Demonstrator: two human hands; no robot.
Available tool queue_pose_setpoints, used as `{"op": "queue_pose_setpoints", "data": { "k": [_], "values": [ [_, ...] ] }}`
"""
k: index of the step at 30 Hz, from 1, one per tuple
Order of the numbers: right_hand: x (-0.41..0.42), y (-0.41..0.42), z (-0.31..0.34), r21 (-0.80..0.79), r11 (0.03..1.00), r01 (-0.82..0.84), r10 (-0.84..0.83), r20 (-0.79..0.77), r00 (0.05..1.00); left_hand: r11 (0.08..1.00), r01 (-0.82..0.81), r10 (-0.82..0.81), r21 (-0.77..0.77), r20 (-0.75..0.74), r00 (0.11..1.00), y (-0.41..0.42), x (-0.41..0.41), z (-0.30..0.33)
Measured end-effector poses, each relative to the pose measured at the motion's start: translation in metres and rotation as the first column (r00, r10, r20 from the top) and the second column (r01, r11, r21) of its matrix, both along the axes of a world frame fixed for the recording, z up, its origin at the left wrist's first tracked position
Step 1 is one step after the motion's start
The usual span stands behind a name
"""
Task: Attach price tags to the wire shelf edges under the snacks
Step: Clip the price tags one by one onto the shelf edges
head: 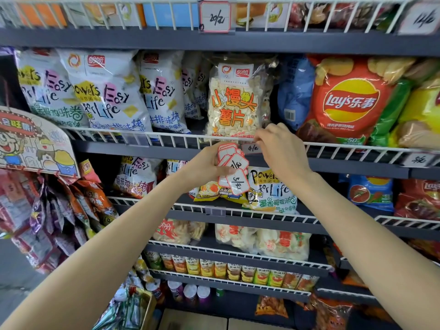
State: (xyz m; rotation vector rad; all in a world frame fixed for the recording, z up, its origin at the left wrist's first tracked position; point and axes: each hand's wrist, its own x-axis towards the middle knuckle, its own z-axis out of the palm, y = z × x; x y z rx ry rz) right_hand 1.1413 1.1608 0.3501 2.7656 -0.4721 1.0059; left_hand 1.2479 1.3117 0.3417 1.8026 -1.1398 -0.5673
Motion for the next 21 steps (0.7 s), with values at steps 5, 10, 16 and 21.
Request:
{"op": "queue_pose_setpoints", "data": {
  "k": [5, 10, 16, 21],
  "values": [
    [0.003, 0.002, -0.004, -0.036, 0.999, 0.016, -0.014, 0.043, 0.999, 1.000, -0.003, 0.003, -0.001, -0.018, 1.000, 0.001, -0.002, 0.001],
    [0.000, 0.005, -0.009, -0.070, 0.997, 0.038, -0.036, 0.036, 0.999, 1.000, -0.010, 0.010, -0.003, -0.015, 1.000, 0.001, -0.004, 0.000],
    [-0.004, 0.005, -0.009, -0.022, 1.000, 0.022, -0.021, 0.059, 0.998, 1.000, -0.022, 0.022, -0.004, -0.032, 0.999, 0.001, -0.007, -0.001],
    [-0.011, 0.013, 0.001, -0.029, 0.996, 0.083, -0.086, -0.115, 0.990, 0.999, -0.051, 0.051, -0.003, -0.012, 0.999, 0.001, -0.010, 0.002]
  ]
}}
